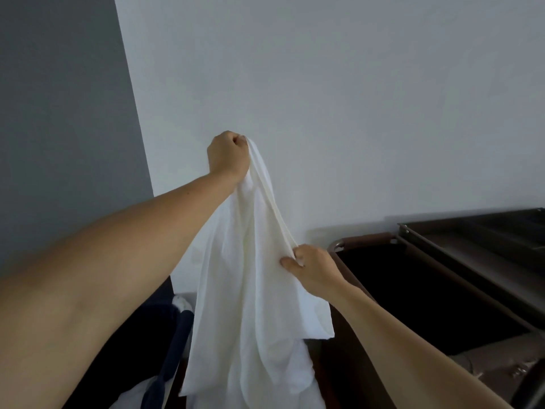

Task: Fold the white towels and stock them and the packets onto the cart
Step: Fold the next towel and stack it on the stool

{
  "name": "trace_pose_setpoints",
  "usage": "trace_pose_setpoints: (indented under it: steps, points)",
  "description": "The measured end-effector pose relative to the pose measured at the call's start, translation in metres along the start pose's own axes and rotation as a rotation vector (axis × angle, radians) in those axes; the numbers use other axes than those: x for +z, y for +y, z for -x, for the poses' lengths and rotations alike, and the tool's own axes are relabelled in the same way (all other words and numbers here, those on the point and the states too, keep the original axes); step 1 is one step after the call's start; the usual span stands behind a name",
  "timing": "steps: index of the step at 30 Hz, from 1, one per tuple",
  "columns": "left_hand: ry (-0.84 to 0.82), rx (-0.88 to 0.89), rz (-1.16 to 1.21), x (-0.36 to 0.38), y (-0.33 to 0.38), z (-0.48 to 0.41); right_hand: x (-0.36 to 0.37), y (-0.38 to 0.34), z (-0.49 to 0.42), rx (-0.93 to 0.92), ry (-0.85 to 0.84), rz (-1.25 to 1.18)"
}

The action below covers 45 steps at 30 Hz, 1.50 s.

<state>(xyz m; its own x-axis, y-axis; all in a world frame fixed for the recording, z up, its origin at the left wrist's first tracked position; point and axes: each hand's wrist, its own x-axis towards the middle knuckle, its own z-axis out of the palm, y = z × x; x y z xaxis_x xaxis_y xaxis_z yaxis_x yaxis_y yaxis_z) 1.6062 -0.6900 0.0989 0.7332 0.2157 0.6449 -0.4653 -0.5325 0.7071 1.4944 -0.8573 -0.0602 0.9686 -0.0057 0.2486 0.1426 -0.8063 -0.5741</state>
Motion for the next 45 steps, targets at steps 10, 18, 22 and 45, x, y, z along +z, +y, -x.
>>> trace_pose_setpoints:
  steps: [10, 18, 22, 45]
  points:
    - [0.09, -0.045, -0.051, -0.01, -0.006, -0.038, 0.03, 0.07, 0.056, 0.035, -0.082, 0.154]
    - [0.093, -0.089, -0.128, -0.013, -0.025, -0.045, 0.009, 0.089, 0.075, 0.087, 0.163, 0.05]
    - [0.078, -0.109, -0.15, -0.018, -0.038, -0.041, -0.017, 0.09, 0.079, 0.194, 0.345, -0.181]
    - [-0.274, -0.235, -0.148, 0.027, -0.047, 0.069, -0.049, 0.033, 0.018, 0.597, 0.317, -1.16]
